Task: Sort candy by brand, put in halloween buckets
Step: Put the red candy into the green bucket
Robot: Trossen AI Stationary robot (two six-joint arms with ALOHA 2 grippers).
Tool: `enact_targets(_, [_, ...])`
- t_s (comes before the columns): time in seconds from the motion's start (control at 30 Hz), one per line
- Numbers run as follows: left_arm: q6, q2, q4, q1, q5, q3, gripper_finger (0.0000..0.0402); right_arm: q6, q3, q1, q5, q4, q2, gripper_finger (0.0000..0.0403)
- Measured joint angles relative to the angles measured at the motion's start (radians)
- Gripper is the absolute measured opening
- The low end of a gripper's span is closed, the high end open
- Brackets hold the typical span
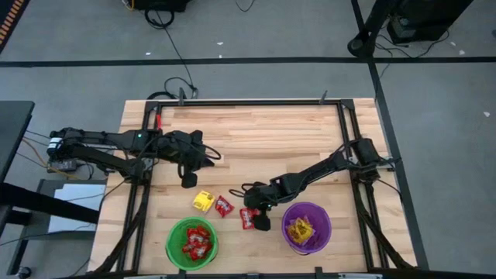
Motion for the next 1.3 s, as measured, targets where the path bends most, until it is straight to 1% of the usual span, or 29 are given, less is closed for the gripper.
enact_targets(0.2, [0.000,0.000,-0.004,-0.001,0.005,0.000,0.0019,0.021,0.003,0.009,0.016,0.027,0.026,0.0305])
enact_targets(0.4, [0.000,0.000,-0.003,-0.001,0.005,0.000,0.0019,0.020,0.002,0.022,0.087,0.027,0.028,0.0276])
enact_targets(0.57, [-0.001,0.000,-0.003,-0.001,0.007,0.000,0.0019,0.019,0.001,0.026,0.099,0.032,0.041,0.0228])
enact_targets(0.87, [-0.001,0.000,-0.009,-0.001,0.008,0.000,0.0019,0.018,0.000,0.026,0.104,0.050,0.060,0.0126])
enact_targets(1.0, [-0.001,0.000,-0.013,-0.001,0.007,0.000,0.0019,0.016,0.000,0.027,0.092,0.060,0.062,0.0071])
enact_targets(1.13, [-0.001,0.000,-0.018,-0.001,0.007,0.000,0.0019,-0.020,-0.001,0.027,0.113,0.068,0.062,0.0014])
enact_targets(1.17, [-0.001,0.000,-0.019,-0.001,0.007,0.000,0.0019,-0.032,-0.002,0.027,0.115,0.084,0.062,0.0009])
enact_targets(1.3, [-0.016,0.000,-0.021,-0.001,0.007,0.000,0.0019,-0.052,-0.002,0.027,0.138,0.116,0.063,0.0012])
